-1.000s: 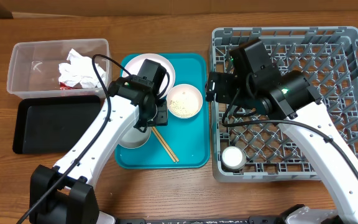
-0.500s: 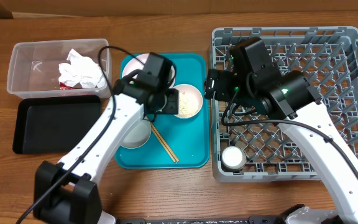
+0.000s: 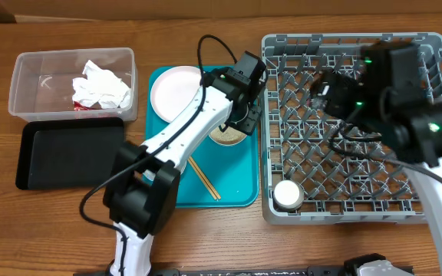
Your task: Sort waste into correct bins and load items into the dishwasher
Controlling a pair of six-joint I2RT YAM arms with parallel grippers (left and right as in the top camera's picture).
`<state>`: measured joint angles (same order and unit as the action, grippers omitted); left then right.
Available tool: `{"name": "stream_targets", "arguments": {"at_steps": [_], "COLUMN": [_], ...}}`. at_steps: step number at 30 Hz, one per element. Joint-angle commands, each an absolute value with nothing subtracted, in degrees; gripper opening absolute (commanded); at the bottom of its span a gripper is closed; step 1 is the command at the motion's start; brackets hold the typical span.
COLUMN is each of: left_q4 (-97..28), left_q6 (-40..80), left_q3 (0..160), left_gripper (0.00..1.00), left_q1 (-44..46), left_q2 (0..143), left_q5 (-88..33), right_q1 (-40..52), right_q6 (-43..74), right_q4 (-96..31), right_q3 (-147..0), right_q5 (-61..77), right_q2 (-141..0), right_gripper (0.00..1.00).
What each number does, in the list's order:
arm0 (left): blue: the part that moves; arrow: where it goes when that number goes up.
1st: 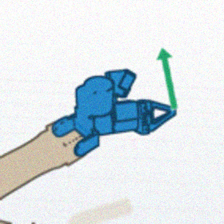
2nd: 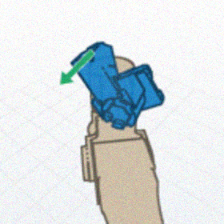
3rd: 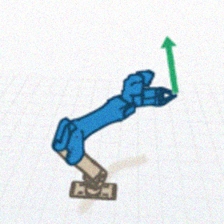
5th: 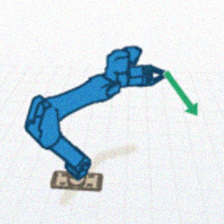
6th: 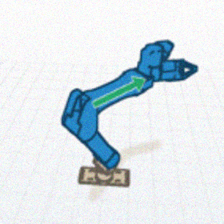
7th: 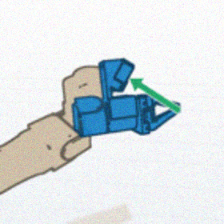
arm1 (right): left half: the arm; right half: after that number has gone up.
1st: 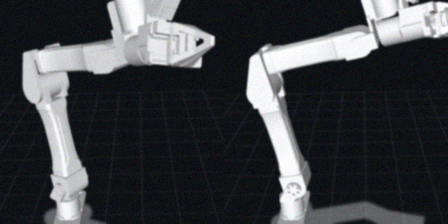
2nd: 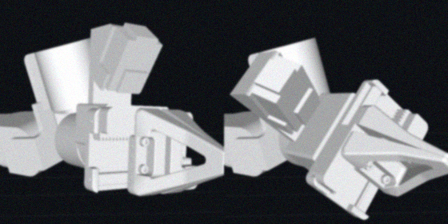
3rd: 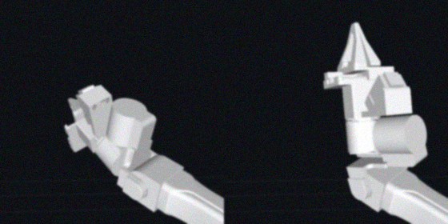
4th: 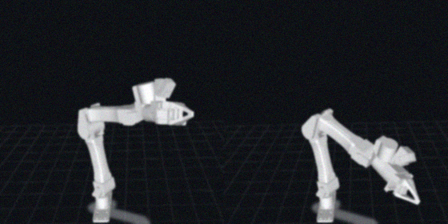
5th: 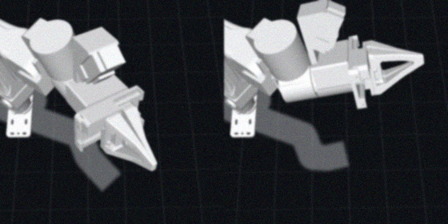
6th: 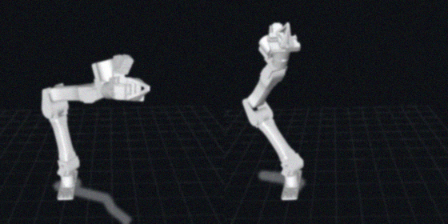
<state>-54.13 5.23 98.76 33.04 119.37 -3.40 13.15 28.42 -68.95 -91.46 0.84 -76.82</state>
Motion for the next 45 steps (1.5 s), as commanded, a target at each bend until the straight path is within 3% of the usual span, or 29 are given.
{"name": "stream_targets", "arguments": {"at_steps": [1,10,26,39,45], "left_q4": [-54.1,-54.8,-55.2,-55.4,-58.8], "left_q6": [-2.9,-5.0,-1.9,-5.8,-10.0], "left_q3": [100.5,100.5,99.9,102.0,102.1], "left_gripper": [0.54,0.52,0.31,0.38,0.38], "left_q1": [33.7,35.1,35.3,35.2,33.8], "left_q2": [122.0,122.5,122.5,122.5,122.5], "left_q5": [-4.3,-5.4,-5.6,-11.0,-4.6], "right_q1": [12.8,12.8,12.8,12.8,12.8], "right_q6": [27.8,27.8,27.8,27.8,27.8], "right_q4": [-69.8,-70.3,-70.7,-72.4,-72.8], "right_q3": [-92.9,-92.9,-92.9,-92.9,-92.9], "right_q5": [0.5,0.5,0.5,0.5,0.5], "right_q2": [-76.2,-76.3,-76.3,-76.3,-76.3], "right_gripper": [0.95,0.95,0.95,0.95,0.95]}}
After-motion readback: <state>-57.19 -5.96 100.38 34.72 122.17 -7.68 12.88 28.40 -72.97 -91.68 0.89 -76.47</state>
